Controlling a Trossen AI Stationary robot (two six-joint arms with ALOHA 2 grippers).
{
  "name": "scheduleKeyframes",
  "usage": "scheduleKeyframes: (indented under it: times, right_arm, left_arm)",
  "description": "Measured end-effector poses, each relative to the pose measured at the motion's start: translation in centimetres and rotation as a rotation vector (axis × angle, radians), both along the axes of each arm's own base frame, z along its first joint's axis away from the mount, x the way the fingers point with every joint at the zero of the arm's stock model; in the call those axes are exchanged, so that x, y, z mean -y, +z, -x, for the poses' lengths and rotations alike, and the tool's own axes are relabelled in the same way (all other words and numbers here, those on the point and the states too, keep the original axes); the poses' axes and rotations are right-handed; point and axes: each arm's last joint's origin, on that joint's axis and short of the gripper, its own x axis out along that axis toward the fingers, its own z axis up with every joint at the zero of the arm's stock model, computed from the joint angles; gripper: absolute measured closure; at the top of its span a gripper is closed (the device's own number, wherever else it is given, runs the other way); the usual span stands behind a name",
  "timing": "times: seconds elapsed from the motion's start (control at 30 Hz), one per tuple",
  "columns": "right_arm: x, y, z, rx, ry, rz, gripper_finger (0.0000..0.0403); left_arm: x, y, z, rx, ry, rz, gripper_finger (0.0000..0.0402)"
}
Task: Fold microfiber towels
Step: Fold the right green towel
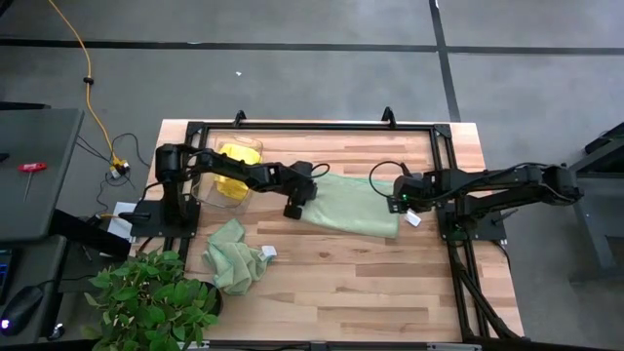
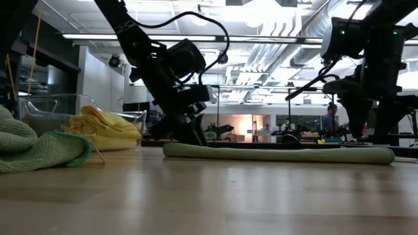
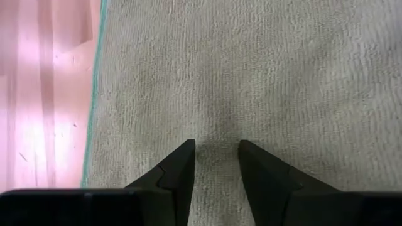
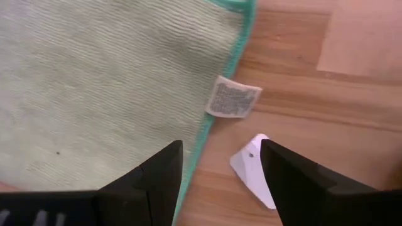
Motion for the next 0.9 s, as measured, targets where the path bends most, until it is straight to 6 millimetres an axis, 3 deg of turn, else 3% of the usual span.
scheduleKeyframes:
  times: [0.17, 0.37, 0.5, 0.7, 0.9]
  right_arm:
    - [0.1, 0.1, -0.4, 0.043, -0.013, 0.003, 0.0197]
    - [0.0, 0.0, -0.1, 0.018, -0.008, -0.022, 0.0197]
    - [-0.2, 0.0, 0.1, -0.011, 0.014, -0.057, 0.0197]
    - [-0.2, -0.1, 0.2, -0.018, 0.021, -0.069, 0.0197]
    - [-0.3, -0.1, 0.2, -0.01, 0.025, -0.082, 0.0197]
  left_arm:
    - [0.0, 0.1, 0.2, -0.003, 0.028, 0.021, 0.0333]
    - [0.8, -0.3, -0.1, 0.049, 0.12, 0.209, 0.0396]
    - [2.5, -0.9, -0.9, 0.06, 0.211, 0.26, 0.0391]
    - [5.8, -0.6, -1.7, 0.058, 0.187, 0.16, 0.0392]
    - [6.3, 0.8, -2.1, 0.003, 0.146, 0.079, 0.0372]
